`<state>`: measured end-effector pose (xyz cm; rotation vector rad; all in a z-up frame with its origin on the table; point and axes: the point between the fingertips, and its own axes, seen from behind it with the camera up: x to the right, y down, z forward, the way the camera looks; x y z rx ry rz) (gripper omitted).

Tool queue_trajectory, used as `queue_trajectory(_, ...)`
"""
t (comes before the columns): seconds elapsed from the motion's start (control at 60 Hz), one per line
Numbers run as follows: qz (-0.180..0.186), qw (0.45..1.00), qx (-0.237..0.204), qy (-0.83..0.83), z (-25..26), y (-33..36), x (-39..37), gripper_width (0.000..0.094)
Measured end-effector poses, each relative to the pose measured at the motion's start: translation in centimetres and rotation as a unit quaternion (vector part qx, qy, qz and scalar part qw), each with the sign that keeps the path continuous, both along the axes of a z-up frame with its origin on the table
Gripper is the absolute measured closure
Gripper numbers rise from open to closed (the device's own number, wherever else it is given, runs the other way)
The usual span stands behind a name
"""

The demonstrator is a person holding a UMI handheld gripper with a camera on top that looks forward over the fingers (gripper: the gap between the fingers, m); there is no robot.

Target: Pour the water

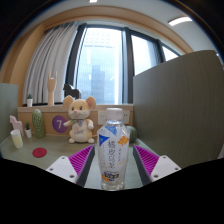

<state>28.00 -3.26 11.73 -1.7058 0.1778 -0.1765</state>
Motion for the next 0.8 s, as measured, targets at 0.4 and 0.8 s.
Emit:
queue_trajectory(0.4,-0.029,0.999,0.013,-0.028,0.2,1.8,0.5,0.0598)
queue_trajectory(0.8,0.016,0.984,-0.017,-0.175,3.6,5.3,-8.0,0.0632)
